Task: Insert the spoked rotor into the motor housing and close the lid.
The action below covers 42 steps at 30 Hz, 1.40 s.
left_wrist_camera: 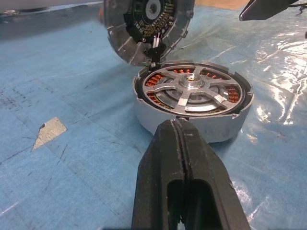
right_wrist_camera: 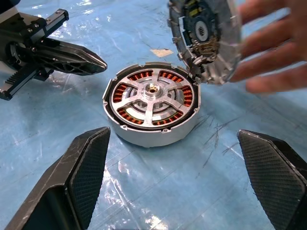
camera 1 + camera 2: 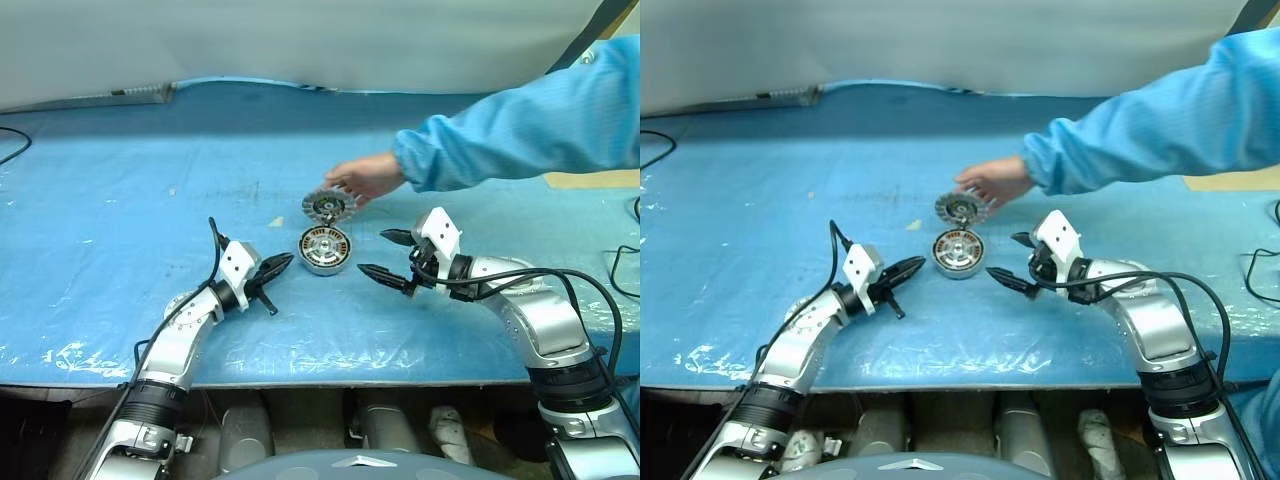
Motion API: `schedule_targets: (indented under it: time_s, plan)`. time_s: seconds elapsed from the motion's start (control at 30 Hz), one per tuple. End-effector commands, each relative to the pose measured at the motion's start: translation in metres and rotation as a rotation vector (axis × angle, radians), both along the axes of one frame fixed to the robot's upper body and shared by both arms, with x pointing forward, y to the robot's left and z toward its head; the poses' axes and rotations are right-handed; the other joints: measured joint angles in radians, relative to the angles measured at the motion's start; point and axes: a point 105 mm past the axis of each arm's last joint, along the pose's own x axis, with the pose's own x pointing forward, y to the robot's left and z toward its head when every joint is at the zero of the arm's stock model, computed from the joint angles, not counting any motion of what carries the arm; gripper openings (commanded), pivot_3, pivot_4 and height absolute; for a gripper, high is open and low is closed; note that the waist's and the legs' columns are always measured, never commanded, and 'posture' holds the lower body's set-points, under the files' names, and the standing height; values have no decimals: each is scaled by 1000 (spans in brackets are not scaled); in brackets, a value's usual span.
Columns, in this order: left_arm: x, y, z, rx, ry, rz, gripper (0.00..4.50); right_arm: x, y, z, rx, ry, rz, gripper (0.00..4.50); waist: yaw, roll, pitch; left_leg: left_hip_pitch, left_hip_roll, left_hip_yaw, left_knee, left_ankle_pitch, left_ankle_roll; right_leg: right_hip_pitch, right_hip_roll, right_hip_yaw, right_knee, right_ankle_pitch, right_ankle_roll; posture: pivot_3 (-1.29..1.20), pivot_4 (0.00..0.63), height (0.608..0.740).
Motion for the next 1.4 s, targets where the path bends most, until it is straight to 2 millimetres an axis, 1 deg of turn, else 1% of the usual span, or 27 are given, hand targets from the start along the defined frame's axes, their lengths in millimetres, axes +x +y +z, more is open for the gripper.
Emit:
schedule_targets:
  time_s: [0.03, 0.07, 0.1, 0.27, 0.4, 0.43, 0.47, 0.53, 0.6, 0.7, 0.77, 1.0, 1.1, 1.27, 1.4]
  plan:
    - [2, 2, 9, -4, -39, 0, 0, 8, 1, 9, 7, -38, 0, 4118, 0, 0, 0, 0, 0, 0, 0, 0, 0, 0, 0, 0, 0, 0, 0, 0, 150, 740]
    - [2, 2, 9, -4, -39, 1, 0, 11, 0, 8, -1, -38, -4, 3963, 0, 0, 0, 0, 0, 0, 0, 0, 0, 0, 0, 0, 0, 0, 0, 0, 150, 740]
    - [2, 3, 9, -4, -39, 1, 0, 13, -1, 7, -7, -36, -5, 3662, 0, 0, 0, 0, 0, 0, 0, 0, 0, 0, 0, 0, 0, 0, 0, 0, 150, 740]
    - [2, 3, 9, -5, -39, 5, 0, 32, -6, 3, -76, -43, -25, 1890, -1, 0, 0, 0, 0, 0, 0, 0, 0, 0, 0, 0, 0, 0, 0, 0, 150, 740]
    - [2, 2, 10, -7, -42, 4, 0, 57, -8, 4, -135, -86, -45, 440, -4, 0, 0, 0, 0, 0, 1, 0, 0, 0, 0, 0, 1, 0, 0, 0, 150, 740]
    - [2, 2, 10, -7, -42, 5, 0, 65, -7, 7, -141, -101, -48, 154, -5, 0, 0, 0, 0, 0, 1, 0, 0, 0, 0, 0, 1, 0, 0, 0, 150, 740]
    - [2, 2, 10, -7, -43, 5, 0, 70, -7, 8, -145, -111, -49, 69, -7, 0, 0, 0, 0, 0, 1, 0, 0, 0, 0, 0, 1, 0, 0, 0, 150, 740]
    - [3, 2, 10, -6, -45, 7, 0, 87, -5, 14, -152, -142, -58, 69, -8, 0, 0, 0, 0, 0, 1, 0, 0, -1, 0, 0, 2, 0, 0, 0, 150, 740]
    - [3, 2, 10, -6, -46, 9, 0, 99, -3, 19, -158, -161, -51, 69, -8, 0, 0, -1, 0, 0, 1, 0, 0, -1, 0, 0, 3, 0, -1, 0, 150, 740]
    - [3, 3, 11, -7, -48, 12, 0, 113, 6, 31, -132, -178, -21, 69, -8, 0, 0, -2, 0, 0, 2, 0, 0, -2, 0, 0, 3, 0, -1, 0, 150, 740]
    - [2, 3, 11, -7, -48, 12, 0, 117, 14, 39, -100, -179, 19, 69, -8, 0, 0, -2, 0, 0, 2, 0, 0, -2, 0, 0, 3, 0, -1, 0, 150, 740]
    - [0, 2, 10, -11, -47, 9, 0, 116, 45, 54, -10, -102, 200, 69, -7, 0, 0, -3, 1, 1, 2, 0, 8, -3, 0, -1, 4, 0, -2, 0, 150, 740]
    - [-2, 2, 9, -23, -41, 8, 0, 113, 56, 58, 33, -55, 255, 69, -6, 0, 0, -3, 2, 1, 3, 0, 8, -3, 0, -2, 5, 0, -2, 0, 150, 740]
    - [-9, -3, 9, -56, -23, -33, 0, 106, 76, 59, 62, -19, 339, 69, -7, 0, 0, -3, 2, 0, 3, 0, 8, -3, 0, -2, 4, 0, -2, 0, 150, 740]
    - [-11, -5, 8, -56, -21, -47, 0, 98, 84, 57, 73, 6, 407, 69, -6, 1, 0, -3, 3, 1, 3, 0, 8, -4, 0, -3, 4, 0, -3, 0, 150, 740]
